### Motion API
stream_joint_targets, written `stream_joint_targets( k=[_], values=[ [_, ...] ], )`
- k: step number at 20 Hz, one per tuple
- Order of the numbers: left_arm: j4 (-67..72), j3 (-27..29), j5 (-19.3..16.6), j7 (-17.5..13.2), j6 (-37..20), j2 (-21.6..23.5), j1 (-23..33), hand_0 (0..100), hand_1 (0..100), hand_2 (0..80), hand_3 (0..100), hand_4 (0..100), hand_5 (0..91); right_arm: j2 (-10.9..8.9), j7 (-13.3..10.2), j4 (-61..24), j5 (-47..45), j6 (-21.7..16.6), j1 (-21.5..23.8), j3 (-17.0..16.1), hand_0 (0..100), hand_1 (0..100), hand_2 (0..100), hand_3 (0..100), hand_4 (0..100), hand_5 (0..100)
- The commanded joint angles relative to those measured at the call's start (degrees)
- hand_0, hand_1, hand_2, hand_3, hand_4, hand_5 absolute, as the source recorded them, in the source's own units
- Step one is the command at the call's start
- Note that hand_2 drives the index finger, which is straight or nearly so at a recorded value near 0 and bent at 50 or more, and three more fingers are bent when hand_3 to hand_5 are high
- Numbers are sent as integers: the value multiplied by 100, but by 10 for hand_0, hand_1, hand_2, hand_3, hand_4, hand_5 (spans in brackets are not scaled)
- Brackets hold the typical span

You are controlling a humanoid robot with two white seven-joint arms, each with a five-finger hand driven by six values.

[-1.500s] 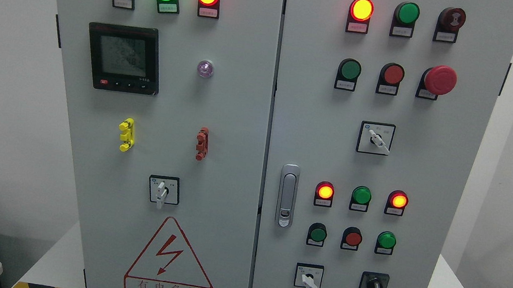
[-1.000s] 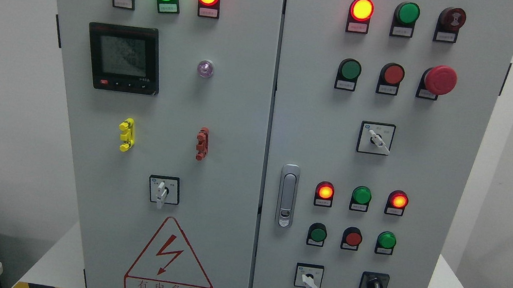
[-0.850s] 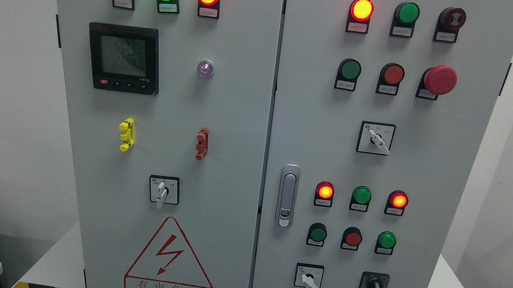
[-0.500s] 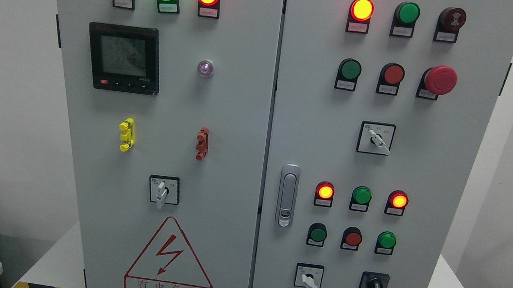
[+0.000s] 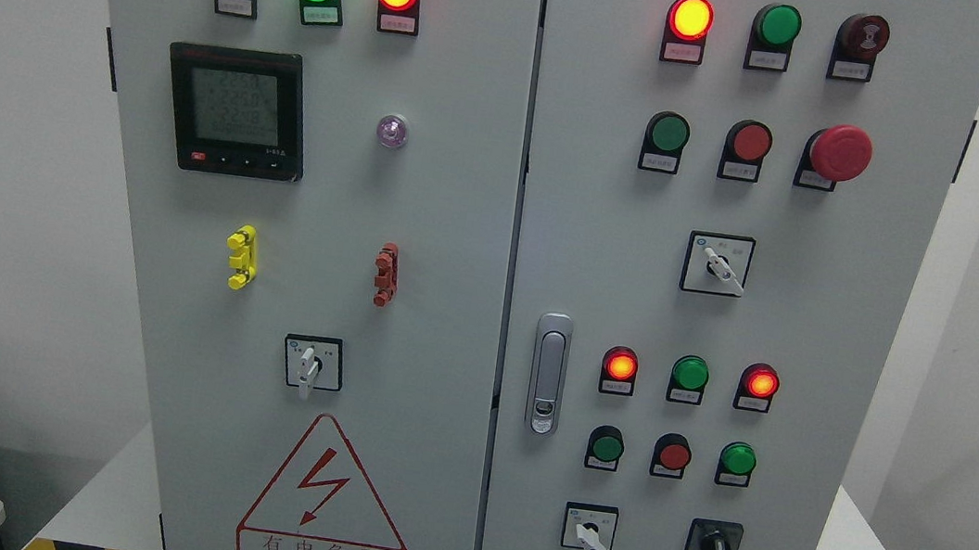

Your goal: Turn on light switch 1

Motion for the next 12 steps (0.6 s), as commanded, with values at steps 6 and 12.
stream_joint_targets(
  k=[6,12],
  values=[
    [-2532,1686,-97,-449,-429,245,509,308,0,0,0,0,0,-2,-1,0,-141,1,0,97,120,389,0,0,0,0],
    [-3526,2134,-97,-536,-728,377,720,317,0,0,42,121,0,7,-1,0,-141,1,0,97,120,389,0,0,0,0]
  ],
)
